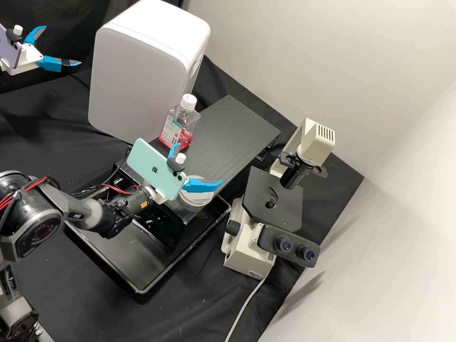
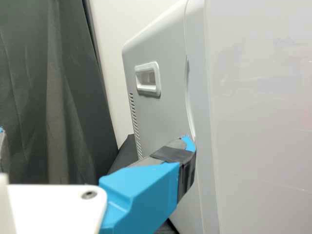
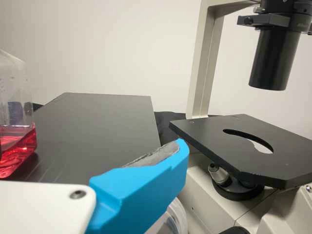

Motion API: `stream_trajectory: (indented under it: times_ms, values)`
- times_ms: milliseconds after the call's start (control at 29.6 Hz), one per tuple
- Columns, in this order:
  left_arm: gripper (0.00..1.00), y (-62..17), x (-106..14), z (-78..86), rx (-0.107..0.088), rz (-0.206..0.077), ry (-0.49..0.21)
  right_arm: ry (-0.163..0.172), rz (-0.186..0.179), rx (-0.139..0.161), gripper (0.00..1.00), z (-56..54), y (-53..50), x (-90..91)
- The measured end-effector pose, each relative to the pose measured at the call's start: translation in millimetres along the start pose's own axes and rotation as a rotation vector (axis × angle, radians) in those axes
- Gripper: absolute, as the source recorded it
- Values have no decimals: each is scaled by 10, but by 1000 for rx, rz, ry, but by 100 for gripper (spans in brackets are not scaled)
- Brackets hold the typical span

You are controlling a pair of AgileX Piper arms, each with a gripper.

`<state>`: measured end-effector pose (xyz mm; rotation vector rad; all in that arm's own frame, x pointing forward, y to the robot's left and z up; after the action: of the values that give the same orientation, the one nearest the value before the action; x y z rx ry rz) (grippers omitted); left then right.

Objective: Remove the lid from the petri dish

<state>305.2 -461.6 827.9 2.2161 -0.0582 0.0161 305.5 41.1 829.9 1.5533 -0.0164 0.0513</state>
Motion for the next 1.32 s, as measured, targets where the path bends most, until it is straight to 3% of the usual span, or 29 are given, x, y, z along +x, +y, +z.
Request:
stream_trajectory:
  times_ms: [641, 742, 911, 944, 1079, 1147, 1315]
  values:
    - [100, -3, 0, 23, -2, -1, -7, 0, 0, 0, 100, 0, 0, 0]
    - [100, -8, -5, 106, -4, -2, -33, 0, 0, 0, 100, 0, 0, 0]
    - [100, 5, -93, 377, -3, 5, -134, 0, 0, 0, 100, 0, 0, 0]
    - [100, -5, -115, 411, 0, 7, -151, 0, 0, 0, 100, 0, 0, 0]
    - [100, -108, -232, 564, 47, 7, -274, 0, 0, 0, 100, 0, 0, 0]
    - [100, -160, -267, 603, 59, 0, -312, 0, 0, 0, 100, 0, 0, 0]
    - [100, -309, -401, 693, 25, -23, -395, 0, 0, 0, 100, 0, 0, 0]
